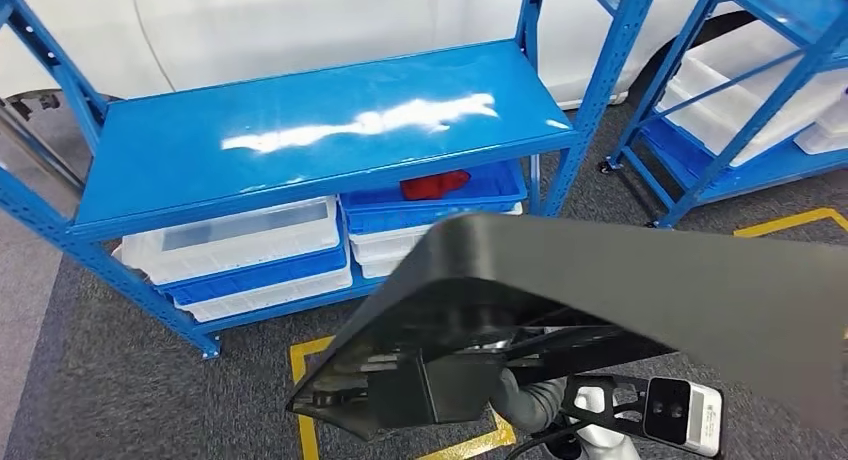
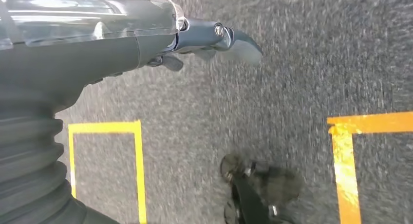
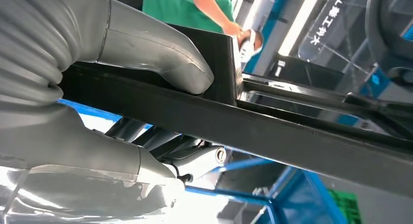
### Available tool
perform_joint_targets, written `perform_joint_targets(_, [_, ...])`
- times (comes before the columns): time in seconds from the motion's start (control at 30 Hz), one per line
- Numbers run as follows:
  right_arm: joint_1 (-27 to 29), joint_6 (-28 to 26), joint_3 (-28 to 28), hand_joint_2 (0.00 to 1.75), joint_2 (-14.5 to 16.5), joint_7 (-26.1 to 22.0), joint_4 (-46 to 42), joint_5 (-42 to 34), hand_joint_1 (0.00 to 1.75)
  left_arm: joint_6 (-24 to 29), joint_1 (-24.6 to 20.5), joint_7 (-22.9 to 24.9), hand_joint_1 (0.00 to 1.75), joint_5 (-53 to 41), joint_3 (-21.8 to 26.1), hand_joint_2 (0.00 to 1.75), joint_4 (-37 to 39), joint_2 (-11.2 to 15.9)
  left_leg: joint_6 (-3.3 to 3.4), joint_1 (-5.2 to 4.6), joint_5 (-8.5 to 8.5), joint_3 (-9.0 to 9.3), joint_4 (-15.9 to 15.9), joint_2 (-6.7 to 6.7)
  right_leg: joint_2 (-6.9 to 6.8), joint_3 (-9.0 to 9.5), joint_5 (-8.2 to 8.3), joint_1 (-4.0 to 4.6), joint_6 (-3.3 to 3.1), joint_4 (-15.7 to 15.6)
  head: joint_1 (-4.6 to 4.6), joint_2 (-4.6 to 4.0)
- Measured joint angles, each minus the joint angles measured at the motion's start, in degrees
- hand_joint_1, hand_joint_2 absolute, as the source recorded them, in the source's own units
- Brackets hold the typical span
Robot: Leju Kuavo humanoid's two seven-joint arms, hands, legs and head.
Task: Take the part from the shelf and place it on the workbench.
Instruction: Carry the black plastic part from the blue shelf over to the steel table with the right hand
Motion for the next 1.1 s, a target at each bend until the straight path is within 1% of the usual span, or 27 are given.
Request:
perform_joint_targets(0.03, [-0.1, 0.5, -0.3, 1.75, 0.0, 0.0, 0.0, -0.2, 1.75, 0.1, 0.1, 0.0, 0.00, 0.0, 0.0, 1.75, 0.0, 0.4, -0.16, 0.05, -1.57, -1.73, 3.8, -0.41, 0.81, -0.13, 0.06, 0.00, -0.04, 0.1, -0.01, 0.00])
perform_joint_targets(0.07, [-0.1, 0.8, -0.6, 1.75, 0.1, 0.0, 0.0, -0.3, 1.75, 0.1, 0.1, 0.0, 0.00, 0.0, 0.0, 1.75, 0.0, 0.7, -0.28, 0.08, -2.15, -2.87, 6.2, -0.52, 1.61, -0.21, 0.11, 0.00, -0.03, 0.2, -0.01, 0.00])
perform_joint_targets(0.1, [-0.1, 0.9, -0.8, 1.75, 0.2, 0.0, 0.0, -0.3, 1.75, 0.2, 0.1, -0.1, 0.00, 0.0, 0.0, 1.75, 0.0, 1.0, -0.34, 0.11, -1.58, -3.07, 6.6, -0.55, 2.43, -0.24, 0.14, -0.02, 0.01, 0.3, -0.01, 0.00])
perform_joint_targets(0.13, [-0.1, 1.0, -1.0, 1.75, 0.3, 0.0, 0.0, -0.4, 1.75, 0.3, 0.0, -0.1, 0.00, 0.1, 0.0, 1.75, 0.0, 1.3, -0.33, 0.16, 0.05, -2.18, 4.6, -0.71, 3.21, -0.21, 0.14, -0.06, 0.09, 0.4, -0.01, 0.00])
perform_joint_targets(0.17, [-0.2, 1.0, -1.1, 1.75, 0.4, 0.0, 0.0, -0.4, 1.75, 0.3, 0.0, -0.2, 0.00, 0.1, 0.0, 1.75, 0.0, 1.5, -0.30, 0.28, 2.38, -0.41, 0.8, -1.47, 3.98, -0.16, 0.08, -0.12, 0.23, 0.6, -0.01, 0.00])
perform_joint_targets(0.2, [-0.2, 1.1, -1.3, 1.75, 0.6, 0.0, 0.0, -0.4, 1.75, 0.3, -0.1, -0.2, 0.00, 0.1, 0.0, 1.75, 0.0, 1.7, -0.23, 0.44, 4.20, 1.43, -3.3, -3.04, 4.73, -0.21, 0.00, -0.09, 0.43, 0.8, 0.00, 0.00])
perform_joint_targets(0.23, [-0.3, 1.3, -1.4, 1.75, 0.9, 0.1, 0.0, -0.3, 1.75, 0.4, 0.0, -0.4, 0.00, 0.1, 0.0, 1.75, 0.0, 1.9, -0.14, 0.62, 5.39, 2.89, -6.6, -4.51, 5.48, -0.44, -0.04, -0.10, 0.71, 1.1, 0.00, 0.00])
perform_joint_targets(0.27, [-0.4, 1.7, -1.5, 1.75, 1.2, 0.1, 0.0, -0.2, 1.75, 0.5, 0.0, -0.5, 0.00, 0.2, 0.0, 1.75, 0.0, 2.0, -0.04, 0.72, 5.89, 3.74, -8.6, -5.70, 6.16, -0.78, -0.02, -0.15, 1.05, 1.4, 0.01, 0.00])
perform_joint_targets(0.3, [-0.4, 2.1, -1.6, 1.75, 1.6, 0.1, -0.1, 0.1, 1.75, 0.5, 0.0, -0.8, 0.00, 0.3, 0.0, 1.75, 0.0, 2.1, 0.12, 0.71, 5.70, 3.91, -9.2, -6.14, 6.86, -1.14, 0.12, -0.22, 1.43, 1.5, 0.00, 0.00])
perform_joint_targets(0.33, [-0.4, 2.5, -1.8, 1.75, 2.1, 0.1, -0.3, 0.3, 1.75, 0.6, 0.0, -1.1, 0.00, 0.3, 0.0, 1.75, 0.1, 2.2, 0.35, 0.72, 5.76, 3.93, -9.4, -5.60, 7.59, -1.46, 0.32, -0.30, 1.83, 1.5, 0.00, 0.00])
perform_joint_targets(0.37, [-0.4, 2.8, -2.0, 1.75, 2.6, 0.1, -0.5, 0.6, 1.75, 0.6, -0.1, -1.3, 0.00, 0.4, 0.1, 1.75, 0.1, 2.2, 0.66, 0.80, 5.91, 3.94, -9.5, -4.88, 7.77, -1.66, 0.38, -0.32, 2.18, 1.5, 0.00, 0.00])
perform_joint_targets(0.4, [-0.4, 3.0, -2.1, 1.75, 2.9, 0.1, -0.7, 0.8, 1.75, 0.7, -0.2, -1.6, 0.00, 0.4, 0.2, 1.75, 0.1, 2.3, 1.04, 0.90, 6.07, 4.01, -9.7, -4.17, 6.86, -1.99, 0.05, -0.18, 2.46, 2.1, 0.00, 0.00])
perform_joint_targets(0.43, [-0.5, 3.1, -2.2, 1.75, 3.3, 0.1, -1.0, 0.9, 1.75, 0.7, -0.2, -1.7, 0.00, 0.4, 0.3, 1.75, 0.1, 2.4, 1.41, 0.99, 6.21, 4.07, -9.9, -3.36, 5.31, -2.77, -0.93, -0.04, 2.70, 3.6, 0.01, 0.00])
perform_joint_targets(0.47, [-0.6, 3.1, -2.2, 1.75, 3.6, 0.1, -1.2, 0.9, 1.75, 0.8, -0.2, -1.8, 0.00, 0.4, 0.4, 1.75, 0.1, 2.4, 1.71, 0.97, 6.27, 4.11, -10.1, -2.51, 3.39, -4.14, -2.55, -0.04, 2.88, 6.5, 0.01, 0.00])
perform_joint_targets(0.5, [-0.6, 3.0, -2.3, 1.75, 3.9, 0.1, -1.3, 1.0, 1.75, 0.8, -0.1, -1.8, 0.00, 0.4, 0.5, 1.75, 0.2, 2.5, 1.92, 0.85, 6.24, 4.11, -10.1, -1.66, 1.79, -6.08, -4.53, -0.11, 3.08, 10.4, 0.02, 0.00])
perform_joint_targets(0.53, [-0.7, 3.0, -2.4, 1.75, 4.1, 0.1, -1.3, 1.0, 1.75, 0.8, 0.0, -1.8, 0.00, 0.4, 0.5, 1.75, 0.2, 2.6, 2.03, 0.75, 6.20, 4.08, -10.1, -0.73, 1.10, -8.15, -6.28, -0.36, 3.29, 14.6, 0.01, 0.00])
perform_joint_targets(0.57, [-0.6, 3.0, -2.5, 1.75, 4.2, 0.1, -1.3, 1.0, 1.75, 0.8, 0.1, -1.8, 0.00, 0.4, 0.5, 1.75, 0.2, 2.6, 2.06, 0.71, 6.15, 4.08, -10.1, 0.14, 0.83, -9.70, -7.21, -0.60, 3.48, 17.7, 0.01, 0.00])
perform_joint_targets(0.6, [-0.6, 3.0, -2.6, 1.75, 4.3, 0.1, -1.3, 1.0, 1.75, 0.8, 0.1, -1.8, 0.00, 0.4, 0.6, 1.75, 0.2, 2.6, 2.05, 0.69, 6.09, 4.10, -10.1, 0.96, 0.67, -10.24, -7.06, -0.81, 3.61, 18.8, 0.01, 0.00])
perform_joint_targets(0.63, [-0.6, 3.0, -2.7, 1.75, 4.3, 0.1, -1.4, 1.1, 1.75, 0.8, 0.1, -1.8, 0.00, 0.4, 0.6, 1.75, 0.2, 2.6, 1.97, 0.69, 6.02, 4.18, -10.1, 1.70, 0.38, -9.39, -5.77, -0.94, 3.65, 17.2, 0.01, 0.00])
perform_joint_targets(0.67, [-0.6, 3.0, -2.7, 1.75, 4.4, 0.1, -1.4, 1.1, 1.75, 0.8, 0.0, -1.8, 0.00, 0.4, 0.6, 1.75, 0.2, 2.6, 1.85, 0.66, 5.92, 4.33, -10.1, 2.36, -0.20, -7.40, -3.82, -0.98, 3.53, 13.4, 0.01, 0.00])
perform_joint_targets(0.73, [-0.7, 3.0, -2.8, 1.75, 4.6, 0.1, -1.5, 1.1, 1.75, 0.8, -0.1, -1.8, 0.00, 0.4, 0.6, 1.75, 0.2, 2.6, 1.48, 0.51, 5.65, 4.68, -10.1, 3.52, -2.66, -2.74, -0.77, -0.55, 2.86, 4.7, 0.01, 0.00])
perform_joint_targets(0.77, [-0.8, 3.0, -2.9, 1.75, 4.8, 0.1, -1.6, 1.1, 1.75, 0.8, -0.1, -1.9, 0.00, 0.4, 0.6, 1.75, 0.2, 2.6, 1.23, 0.41, 5.52, 4.81, -10.1, 3.99, -3.49, -1.43, -0.16, -0.25, 2.48, 2.2, 0.01, 0.00])
perform_joint_targets(0.8, [-0.8, 3.0, -2.9, 1.75, 4.8, 0.1, -1.7, 1.1, 1.75, 0.8, -0.1, -1.9, 0.00, 0.4, 0.6, 1.75, 0.2, 2.6, 1.01, 0.33, 5.43, 4.87, -10.1, 4.32, -4.00, -0.93, -0.09, 0.01, 2.19, 1.0, 0.01, 0.00])
perform_joint_targets(0.83, [-0.8, 3.0, -2.9, 1.75, 4.9, 0.1, -1.7, 1.1, 1.75, 0.8, -0.1, -1.9, 0.00, 0.4, 0.6, 1.75, 0.2, 2.6, 0.84, 0.27, 5.36, 4.89, -10.1, 4.52, -3.78, -0.98, -0.07, 0.14, 2.05, 1.0, 0.01, 0.00])
perform_joint_targets(1.0, [-0.8, 3.0, -2.9, 1.75, 5.0, 0.0, -1.7, 1.1, 1.75, 0.8, -0.1, -1.9, 0.00, 0.4, 0.6, 1.75, 0.2, 2.6, 0.74, 0.29, 5.34, 4.91, -10.1, 4.66, -3.53, -1.04, -0.06, 0.18, 1.99, 1.1, 0.01, 0.00])
perform_joint_targets(1.07, [-0.8, 3.0, -3.0, 1.75, 5.0, 0.0, -1.8, 1.1, 1.75, 0.8, -0.2, -1.9, 0.00, 0.4, 0.6, 1.75, 0.2, 2.6, 0.34, 0.22, 5.34, 5.29, -10.4, 5.50, -2.65, -1.11, 0.01, 0.23, 1.64, 0.8, 0.01, 0.00])
perform_joint_targets(1.1, [-0.8, 3.0, -3.1, 1.75, 5.1, 0.0, -1.9, 1.1, 1.75, 0.8, -0.3, -1.9, 0.00, 0.4, 0.6, 1.75, 0.2, 2.6, 0.06, 0.28, 4.87, 5.37, -10.1, 4.94, -1.97, -0.87, 0.23, 0.03, 1.31, 0.3, 0.01, 0.00])
